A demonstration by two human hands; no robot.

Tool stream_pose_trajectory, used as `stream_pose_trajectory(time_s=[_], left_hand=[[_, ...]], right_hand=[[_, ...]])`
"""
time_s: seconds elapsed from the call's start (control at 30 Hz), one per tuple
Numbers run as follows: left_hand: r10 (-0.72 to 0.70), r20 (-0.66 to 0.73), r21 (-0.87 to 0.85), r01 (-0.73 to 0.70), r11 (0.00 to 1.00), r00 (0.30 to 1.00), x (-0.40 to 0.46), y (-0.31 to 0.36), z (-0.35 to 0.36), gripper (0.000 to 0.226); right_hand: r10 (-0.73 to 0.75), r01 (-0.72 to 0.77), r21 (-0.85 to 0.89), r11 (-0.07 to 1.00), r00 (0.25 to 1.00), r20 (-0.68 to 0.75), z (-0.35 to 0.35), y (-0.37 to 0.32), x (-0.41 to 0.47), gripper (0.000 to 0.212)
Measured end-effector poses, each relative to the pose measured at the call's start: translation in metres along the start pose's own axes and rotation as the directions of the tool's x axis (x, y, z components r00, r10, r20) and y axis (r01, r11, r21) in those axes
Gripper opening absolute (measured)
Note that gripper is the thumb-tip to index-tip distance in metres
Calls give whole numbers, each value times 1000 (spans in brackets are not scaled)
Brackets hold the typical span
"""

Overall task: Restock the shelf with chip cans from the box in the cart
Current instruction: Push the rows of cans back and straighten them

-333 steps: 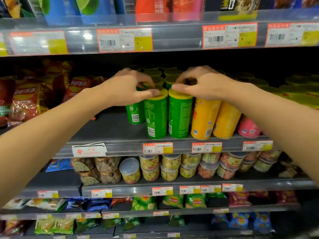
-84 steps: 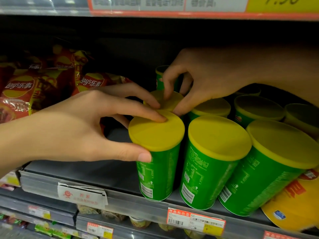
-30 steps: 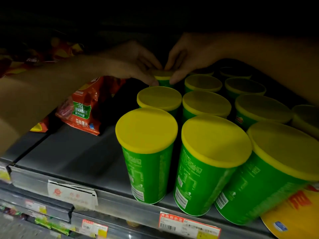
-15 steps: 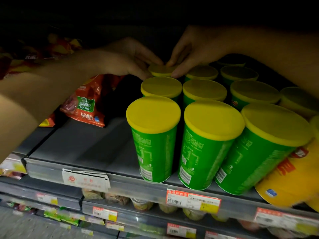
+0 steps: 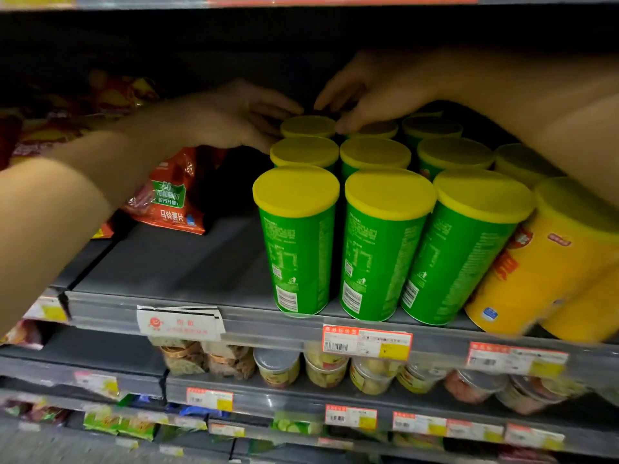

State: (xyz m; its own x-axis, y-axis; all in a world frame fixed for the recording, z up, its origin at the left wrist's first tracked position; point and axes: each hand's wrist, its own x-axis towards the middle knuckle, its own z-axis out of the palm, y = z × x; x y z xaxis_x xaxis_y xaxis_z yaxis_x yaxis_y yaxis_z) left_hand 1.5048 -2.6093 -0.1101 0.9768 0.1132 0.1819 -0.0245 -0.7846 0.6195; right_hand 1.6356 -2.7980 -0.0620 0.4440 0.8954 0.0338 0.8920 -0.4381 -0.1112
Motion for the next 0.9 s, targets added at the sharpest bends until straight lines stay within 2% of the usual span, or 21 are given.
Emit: stream_pose_trajectory(time_s=[0.03, 0.17, 0.23, 0.3, 0.47, 0.57, 0.73, 0.83, 0.9], left_hand=[[1, 1, 14, -1, 1000, 1000, -2, 3, -1, 36], [18, -63, 6, -18, 1000, 998, -12, 10, -11, 39], [37, -90, 24, -35, 999, 995, -23, 13, -16, 32], [80, -91, 53, -76, 996, 993, -35, 21, -13, 25], [198, -18, 205, -190, 960, 980, -65, 42, -1, 12], [207, -7, 278, -197, 940, 978, -83, 54, 7, 26], [275, -39, 428, -233, 873, 961, -103, 66, 22, 26], [249, -60, 456, -195, 868, 967, -108, 67, 28, 37], [214, -78, 476, -153, 866, 974, -107, 65, 32, 45]], right_hand=[[-9, 10, 66, 998, 1000, -11, 0, -3, -5, 46], [12, 3, 126, 992, 993, -117, 2, -7, -31, 37], [16, 2, 118, 993, 989, -150, 5, -14, -47, 33], [18, -4, 117, 993, 992, -125, 6, -20, -62, 33], [94, -89, 41, 995, 986, -140, 7, -38, -102, 37], [127, -132, -24, 991, 978, -163, 11, -50, -124, 39], [137, -147, -38, 988, 972, -191, 20, -68, -144, 47], [199, -210, -45, 977, 962, -186, 31, -75, -145, 55], [236, -244, -9, 970, 946, -224, 37, -76, -143, 51]])
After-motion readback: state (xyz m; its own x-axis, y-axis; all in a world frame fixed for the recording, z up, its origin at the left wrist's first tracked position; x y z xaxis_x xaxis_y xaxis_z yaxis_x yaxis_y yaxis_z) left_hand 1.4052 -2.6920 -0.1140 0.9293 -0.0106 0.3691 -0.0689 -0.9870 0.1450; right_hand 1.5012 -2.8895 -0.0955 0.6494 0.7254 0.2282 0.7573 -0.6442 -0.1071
